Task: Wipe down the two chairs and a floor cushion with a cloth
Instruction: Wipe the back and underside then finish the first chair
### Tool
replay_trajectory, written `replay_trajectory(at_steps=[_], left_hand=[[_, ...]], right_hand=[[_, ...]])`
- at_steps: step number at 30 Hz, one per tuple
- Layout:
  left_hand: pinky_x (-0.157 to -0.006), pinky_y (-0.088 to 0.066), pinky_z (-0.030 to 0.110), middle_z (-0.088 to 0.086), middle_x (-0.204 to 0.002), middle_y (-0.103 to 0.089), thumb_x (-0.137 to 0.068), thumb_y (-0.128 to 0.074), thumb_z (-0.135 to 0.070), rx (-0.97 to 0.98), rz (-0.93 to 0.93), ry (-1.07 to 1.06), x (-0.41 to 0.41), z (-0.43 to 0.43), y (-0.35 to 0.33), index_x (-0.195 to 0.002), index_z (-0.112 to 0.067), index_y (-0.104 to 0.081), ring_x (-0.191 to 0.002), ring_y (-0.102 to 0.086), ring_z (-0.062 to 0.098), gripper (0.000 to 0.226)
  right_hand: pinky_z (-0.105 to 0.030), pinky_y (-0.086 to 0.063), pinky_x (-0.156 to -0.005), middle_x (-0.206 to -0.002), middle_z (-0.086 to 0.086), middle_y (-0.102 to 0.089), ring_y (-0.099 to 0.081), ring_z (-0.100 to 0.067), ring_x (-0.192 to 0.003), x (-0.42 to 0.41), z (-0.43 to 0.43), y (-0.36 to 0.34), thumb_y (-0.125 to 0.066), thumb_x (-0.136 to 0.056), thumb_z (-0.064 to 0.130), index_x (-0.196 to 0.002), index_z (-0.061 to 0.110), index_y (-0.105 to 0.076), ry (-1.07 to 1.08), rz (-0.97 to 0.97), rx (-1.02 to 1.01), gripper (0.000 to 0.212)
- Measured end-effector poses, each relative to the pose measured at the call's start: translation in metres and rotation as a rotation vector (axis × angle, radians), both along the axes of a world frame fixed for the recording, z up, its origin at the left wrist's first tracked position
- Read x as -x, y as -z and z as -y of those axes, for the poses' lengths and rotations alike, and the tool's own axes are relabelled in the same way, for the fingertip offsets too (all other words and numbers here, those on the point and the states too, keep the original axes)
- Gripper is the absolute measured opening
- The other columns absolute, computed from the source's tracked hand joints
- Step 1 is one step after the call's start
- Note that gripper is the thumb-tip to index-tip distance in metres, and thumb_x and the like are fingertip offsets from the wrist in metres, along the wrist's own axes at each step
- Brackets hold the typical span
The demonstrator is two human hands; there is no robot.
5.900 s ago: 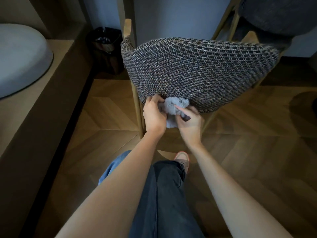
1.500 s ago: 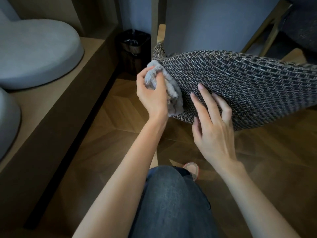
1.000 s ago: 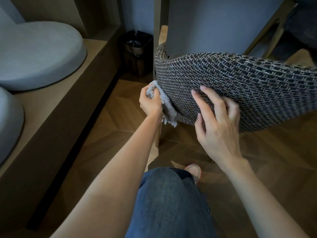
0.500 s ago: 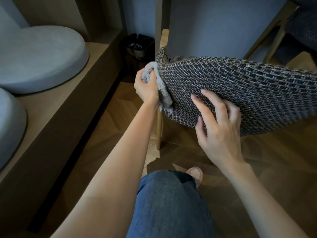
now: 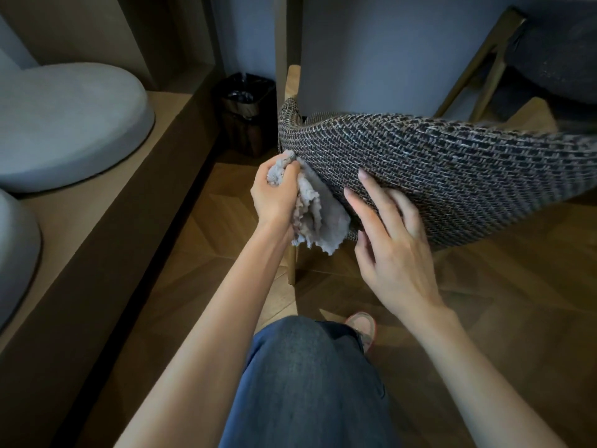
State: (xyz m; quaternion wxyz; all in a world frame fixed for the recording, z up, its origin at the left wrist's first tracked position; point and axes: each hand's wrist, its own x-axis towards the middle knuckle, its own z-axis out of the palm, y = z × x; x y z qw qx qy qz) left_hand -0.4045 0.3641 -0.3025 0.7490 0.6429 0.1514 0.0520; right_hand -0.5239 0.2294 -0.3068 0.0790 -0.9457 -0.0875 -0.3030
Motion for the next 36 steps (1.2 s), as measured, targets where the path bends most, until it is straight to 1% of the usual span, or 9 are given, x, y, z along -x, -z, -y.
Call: replay_trajectory(at_steps=[4, 8, 12, 16, 20, 23, 27, 32, 36], left_hand=[[-0.09, -0.055, 0.033, -0.007, -0.108, -0.067, -0.086, -0.07, -0.026, 0.109, 0.106, 0.147, 0.052, 0.003, -0.043, -0.107, -0.03, -0.064, -0.098, -0.066, 0.007, 0.022], [-0.097, -0.05, 0.029, -0.013, -0.118, -0.062, -0.089, -0.066, -0.018, 0.0, 0.393, 0.112, 0.079, 0.011, -0.086, -0.114, -0.027, -0.062, -0.11, -0.059, 0.001, 0.027], [-0.104, -0.041, 0.023, -0.016, -0.119, -0.057, -0.088, -0.066, -0.018, -0.262, 0.618, 0.15, 0.081, 0.028, -0.107, -0.12, -0.019, -0.062, -0.115, -0.05, -0.003, 0.032], [-0.103, -0.032, 0.031, 0.0, -0.118, -0.056, -0.087, -0.066, -0.027, -0.698, 0.8, 0.2, 0.074, 0.043, -0.102, -0.113, -0.021, -0.066, -0.114, -0.046, 0.014, 0.027], [-0.101, -0.034, 0.034, -0.001, -0.116, -0.053, -0.088, -0.064, -0.038, -0.731, 0.775, 0.199, 0.063, 0.043, -0.095, -0.108, -0.026, -0.067, -0.112, -0.043, 0.022, 0.024], [-0.101, -0.036, 0.046, 0.001, -0.116, -0.052, -0.088, -0.064, -0.037, -0.688, 0.793, 0.213, 0.062, 0.044, -0.094, -0.107, -0.025, -0.067, -0.114, -0.045, 0.021, 0.022], [-0.104, -0.032, 0.046, 0.001, -0.117, -0.049, -0.087, -0.067, -0.031, -0.656, 0.8, 0.264, 0.058, 0.055, -0.096, -0.108, -0.023, -0.066, -0.117, -0.041, 0.016, 0.022], [-0.103, -0.031, 0.051, 0.006, -0.12, -0.053, -0.086, -0.068, -0.032, -0.696, 0.777, 0.456, 0.042, 0.09, -0.106, -0.114, -0.021, -0.063, -0.118, -0.039, 0.02, 0.03], [-0.107, -0.028, 0.046, 0.006, -0.121, -0.048, -0.083, -0.072, -0.025, -0.648, 0.713, 0.576, 0.035, 0.121, -0.111, -0.118, -0.02, -0.061, -0.121, -0.036, 0.019, 0.037]], right_hand=[[-0.029, -0.027, -0.114, -0.152, -0.003, -0.035, -0.036, -0.019, -0.134, 0.022, 0.0, -0.022, -0.058, -0.087, 0.0, -0.143, 0.013, -0.043, 0.001, 0.004, -0.181, 0.06], [-0.036, -0.028, -0.116, -0.149, -0.01, -0.038, -0.032, -0.025, -0.136, 0.043, 0.018, -0.057, -0.058, -0.088, 0.002, -0.139, 0.01, -0.049, 0.103, 0.17, -0.188, 0.052], [-0.038, -0.02, -0.119, -0.154, -0.009, -0.031, -0.022, -0.028, -0.143, 0.043, 0.039, -0.094, -0.054, -0.093, 0.013, -0.144, 0.011, -0.04, 0.23, 0.155, -0.193, 0.052], [-0.05, -0.005, -0.12, -0.146, -0.005, -0.042, -0.024, -0.028, -0.142, 0.025, 0.055, -0.11, -0.043, -0.099, 0.04, -0.143, 0.018, -0.041, 0.323, -0.048, -0.215, 0.049], [-0.056, -0.001, -0.116, -0.127, -0.009, -0.048, -0.034, -0.034, -0.13, 0.015, 0.05, -0.101, -0.044, -0.09, 0.062, -0.127, 0.021, -0.052, 0.412, -0.042, -0.137, 0.057], [-0.057, -0.006, -0.115, -0.12, -0.01, -0.05, -0.04, -0.035, -0.123, 0.009, 0.052, -0.099, -0.052, -0.081, 0.068, -0.119, 0.021, -0.054, 0.47, 0.0, -0.11, 0.061], [-0.056, -0.011, -0.115, -0.116, -0.01, -0.051, -0.044, -0.035, -0.118, 0.0, 0.07, -0.102, -0.052, -0.075, 0.07, -0.115, 0.02, -0.053, 0.489, -0.011, -0.087, 0.064], [-0.061, -0.008, -0.115, -0.123, -0.016, -0.048, -0.038, -0.037, -0.126, -0.011, 0.112, -0.11, -0.056, -0.078, 0.063, -0.121, 0.016, -0.049, 0.532, -0.095, -0.085, 0.064], [-0.058, -0.011, -0.116, -0.15, -0.018, -0.027, -0.009, -0.039, -0.145, -0.013, 0.132, -0.11, -0.058, -0.089, 0.046, -0.132, 0.015, -0.042, 0.587, -0.138, -0.226, 0.056]])
